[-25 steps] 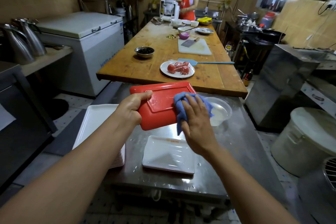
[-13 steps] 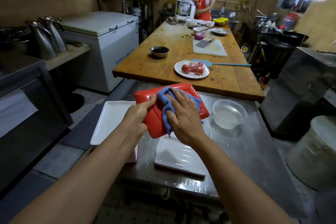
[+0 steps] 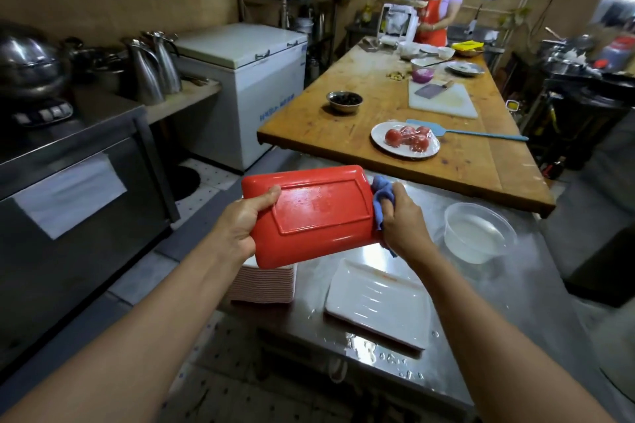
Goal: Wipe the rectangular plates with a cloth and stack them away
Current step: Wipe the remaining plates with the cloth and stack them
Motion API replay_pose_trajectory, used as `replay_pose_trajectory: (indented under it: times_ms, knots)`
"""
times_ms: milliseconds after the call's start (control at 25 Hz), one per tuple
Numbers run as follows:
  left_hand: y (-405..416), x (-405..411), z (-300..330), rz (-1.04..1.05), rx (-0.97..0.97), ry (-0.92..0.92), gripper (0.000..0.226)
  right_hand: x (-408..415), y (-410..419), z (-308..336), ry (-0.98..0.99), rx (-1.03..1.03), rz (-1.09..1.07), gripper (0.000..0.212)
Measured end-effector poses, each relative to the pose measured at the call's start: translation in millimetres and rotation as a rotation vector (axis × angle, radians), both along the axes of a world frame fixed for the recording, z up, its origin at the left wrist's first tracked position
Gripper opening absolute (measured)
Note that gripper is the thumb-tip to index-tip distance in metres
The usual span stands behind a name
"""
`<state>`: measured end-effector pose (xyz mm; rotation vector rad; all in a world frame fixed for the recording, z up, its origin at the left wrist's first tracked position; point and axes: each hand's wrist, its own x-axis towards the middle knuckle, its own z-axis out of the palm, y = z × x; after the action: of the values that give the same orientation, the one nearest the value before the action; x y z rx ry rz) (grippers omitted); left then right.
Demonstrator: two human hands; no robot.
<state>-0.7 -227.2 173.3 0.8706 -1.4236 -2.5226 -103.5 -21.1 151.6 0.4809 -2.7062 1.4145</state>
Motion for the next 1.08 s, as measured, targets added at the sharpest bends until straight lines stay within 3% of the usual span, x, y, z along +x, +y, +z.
replay_pose_trajectory:
  times_ms: [160,280,400,520,680,840,1080]
  knots:
    - [-21,5,7,0.083,-0.239,0.121,0.018,-3,-11,-2,0.005,0.059,-0.052,0.011]
    - [-32,3,10,0.12,-0.848,0.203,0.014,1,-25,2,-0.035,-0.045,-0.022,0.013]
    - [-29,4,3,0.019,-1.493,0.205,0.022,8,-35,3,-0.041,-0.041,0.036,0.022]
    - [-24,10,-13,-0.108,-1.906,0.2,0.018,14,-37,-4,-0.063,-0.021,0.08,0.017]
    - [-21,19,-33,-0.229,-2.109,0.202,0.009,19,-33,-14,-0.102,-0.005,0.091,0.01]
    - [-14,26,-49,-0.317,-2.193,0.197,0.026,18,-30,-20,-0.097,0.015,0.077,0.011]
    - [-15,27,-67,-0.42,-2.259,0.168,0.034,16,-27,-27,-0.101,0.019,0.08,0.01]
